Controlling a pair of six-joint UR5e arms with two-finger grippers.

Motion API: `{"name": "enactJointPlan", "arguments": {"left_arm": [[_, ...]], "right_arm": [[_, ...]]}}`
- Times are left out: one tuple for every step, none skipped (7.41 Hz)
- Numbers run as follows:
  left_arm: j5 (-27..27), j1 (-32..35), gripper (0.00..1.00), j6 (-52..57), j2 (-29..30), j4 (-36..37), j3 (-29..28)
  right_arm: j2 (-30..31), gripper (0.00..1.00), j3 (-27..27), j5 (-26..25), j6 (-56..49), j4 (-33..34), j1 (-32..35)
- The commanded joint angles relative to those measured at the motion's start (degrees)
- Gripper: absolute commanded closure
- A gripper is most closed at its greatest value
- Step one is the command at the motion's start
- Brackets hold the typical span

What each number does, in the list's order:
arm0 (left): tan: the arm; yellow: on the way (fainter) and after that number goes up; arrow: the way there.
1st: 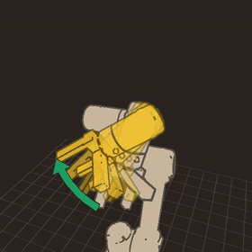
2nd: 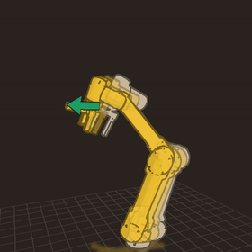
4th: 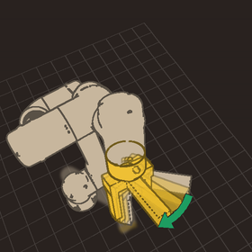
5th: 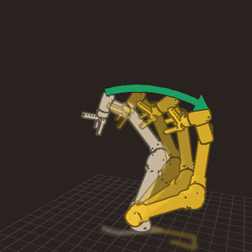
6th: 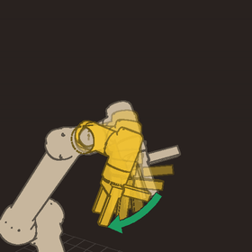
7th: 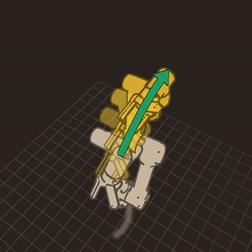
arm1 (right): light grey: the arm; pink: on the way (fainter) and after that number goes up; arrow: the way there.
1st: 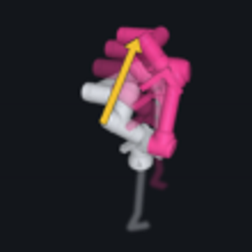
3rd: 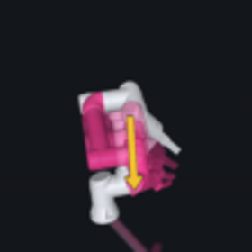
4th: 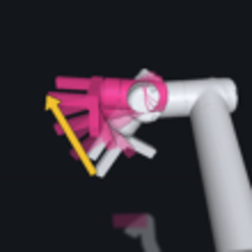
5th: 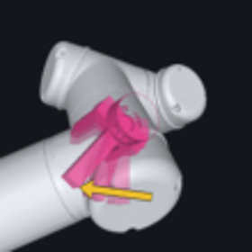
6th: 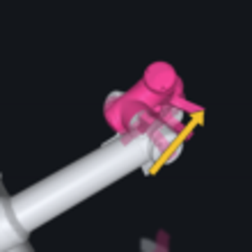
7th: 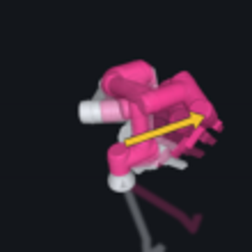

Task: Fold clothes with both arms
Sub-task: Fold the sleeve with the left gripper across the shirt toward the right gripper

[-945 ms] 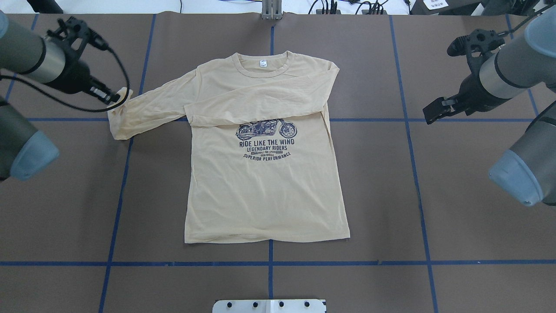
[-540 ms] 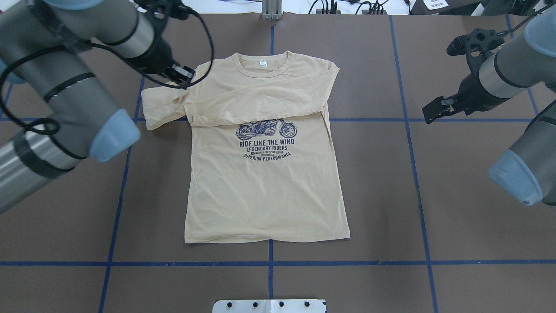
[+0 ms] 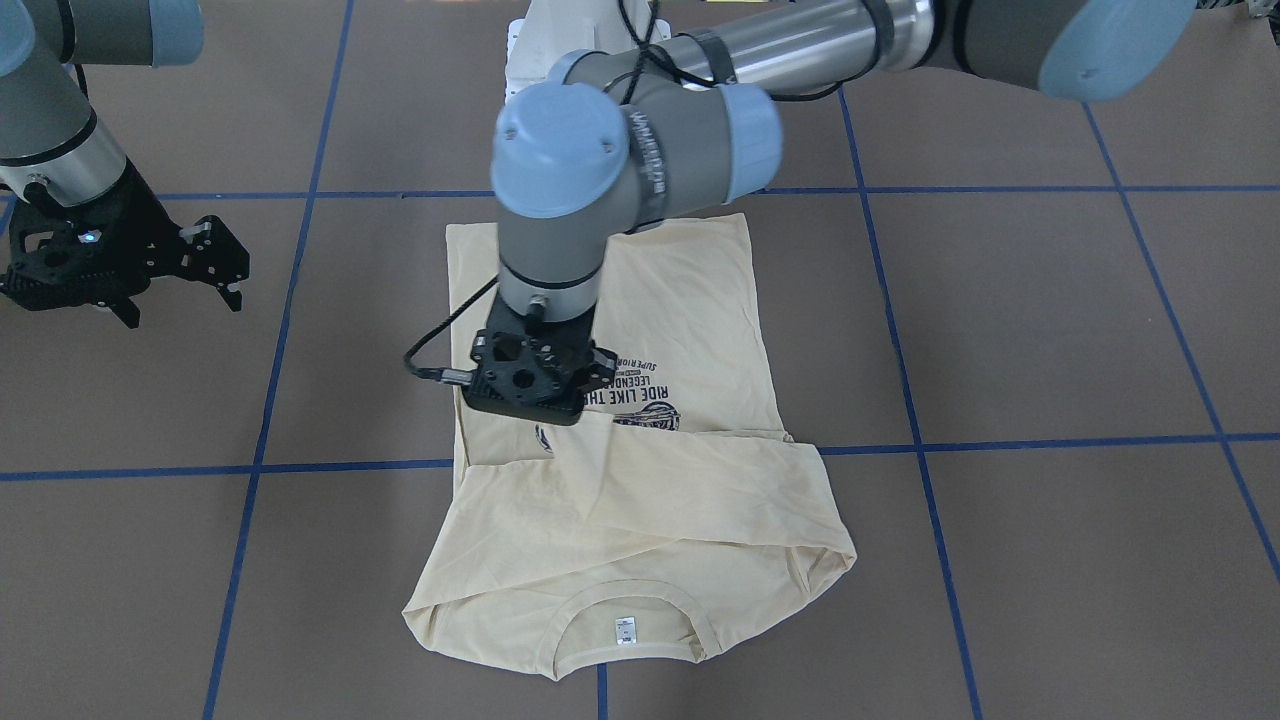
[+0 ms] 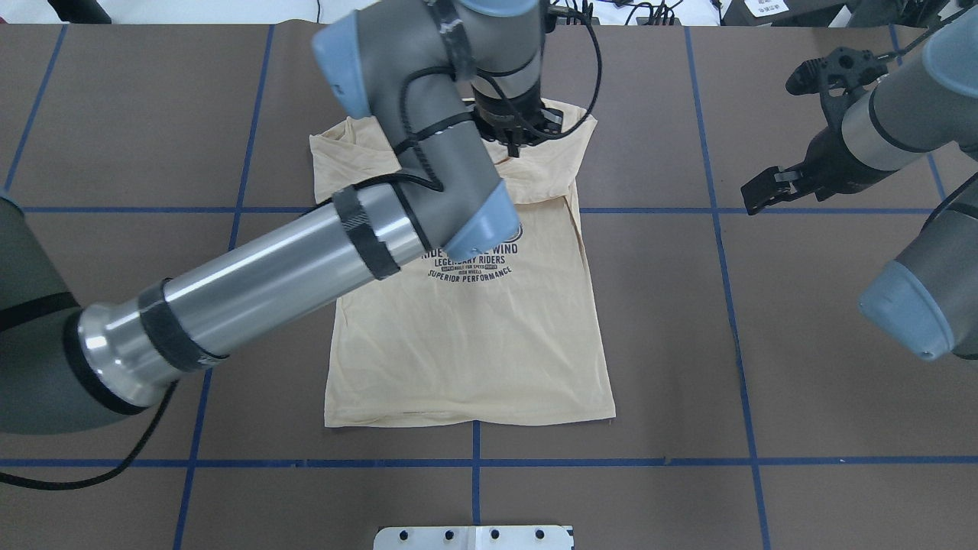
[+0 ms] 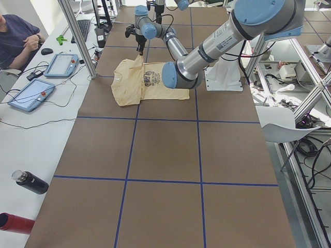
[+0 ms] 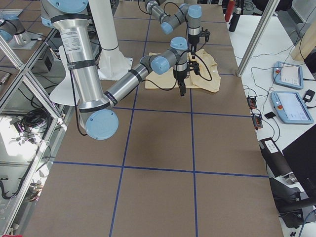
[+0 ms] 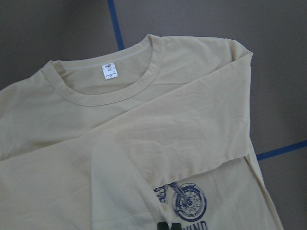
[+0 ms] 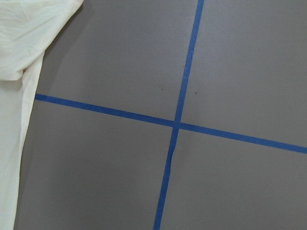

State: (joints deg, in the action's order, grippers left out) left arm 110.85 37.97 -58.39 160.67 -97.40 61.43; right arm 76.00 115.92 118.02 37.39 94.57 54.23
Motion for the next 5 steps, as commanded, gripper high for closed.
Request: {"name": "enactJointPlan", "arguments": {"left_arm": [[-3.80, -3.52, 0.44, -10.76, 4.91, -7.53, -10.10], [-3.71, -3.52, 0.00, -17.39, 4.83, -10.33, -10.10], [-3.62, -3.61, 0.00, -20.85, 4.74, -14.18, -10.01], [-3.10, -3.52, 0.00, -17.76, 4.74, -13.79, -9.23], [-1.35, -3.43, 0.00, -12.24, 2.48, -10.21, -5.83]], "right_arm": [[-0.06, 0.00, 0.09, 0.01, 0.23, 0.00, -0.01], [-0.06, 0.00, 0.09, 0.10, 0.41, 0.00, -0.01], [-0.06, 0.00, 0.09, 0.10, 0.41, 0.00, -0.01], [-0.15, 0.00, 0.09, 0.01, 0.49, 0.00, -0.09], [-1.10, 0.00, 0.00, 0.01, 2.41, 0.00, -0.18]]}}
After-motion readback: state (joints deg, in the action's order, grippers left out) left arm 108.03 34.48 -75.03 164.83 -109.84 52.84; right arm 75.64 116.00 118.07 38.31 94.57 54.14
